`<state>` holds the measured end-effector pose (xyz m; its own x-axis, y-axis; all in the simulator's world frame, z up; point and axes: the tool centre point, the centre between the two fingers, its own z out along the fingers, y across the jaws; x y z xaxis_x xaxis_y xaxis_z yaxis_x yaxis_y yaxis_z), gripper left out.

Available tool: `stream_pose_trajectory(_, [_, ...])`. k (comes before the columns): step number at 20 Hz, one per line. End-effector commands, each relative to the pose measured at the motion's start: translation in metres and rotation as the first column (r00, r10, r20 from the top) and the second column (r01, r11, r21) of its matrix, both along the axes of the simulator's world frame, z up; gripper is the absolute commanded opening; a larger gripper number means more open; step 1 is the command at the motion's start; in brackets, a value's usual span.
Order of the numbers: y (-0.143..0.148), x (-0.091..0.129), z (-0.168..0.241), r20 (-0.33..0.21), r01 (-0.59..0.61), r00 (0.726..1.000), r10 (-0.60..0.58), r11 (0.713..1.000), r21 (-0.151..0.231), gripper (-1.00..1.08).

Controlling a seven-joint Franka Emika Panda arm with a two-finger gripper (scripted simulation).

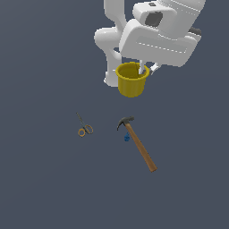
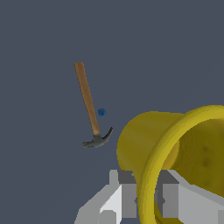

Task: Pick up a designated object from a clutter of objects.

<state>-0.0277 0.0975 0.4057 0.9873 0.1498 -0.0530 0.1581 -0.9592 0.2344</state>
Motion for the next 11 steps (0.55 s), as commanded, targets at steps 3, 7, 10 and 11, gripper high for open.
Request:
stream_pose_trajectory(3, [-0.012,0.004,0.026,0.002,0.0,1.0,0.0,1.0,-0.001,-1.0])
stream_pose_trajectory(7, [-0.018,0.006,0.038,0.002,0.0,1.0,0.0,1.0,-0.002,-1.0])
stream_pose_trajectory(10, [-0.019,0.007,0.041,0.002,0.0,1.0,0.0,1.0,-0.003,-1.0])
stream_pose_trajectory(11, [-0.019,0.007,0.042,0.002,0.0,1.0,0.0,1.0,-0.003,-1.0])
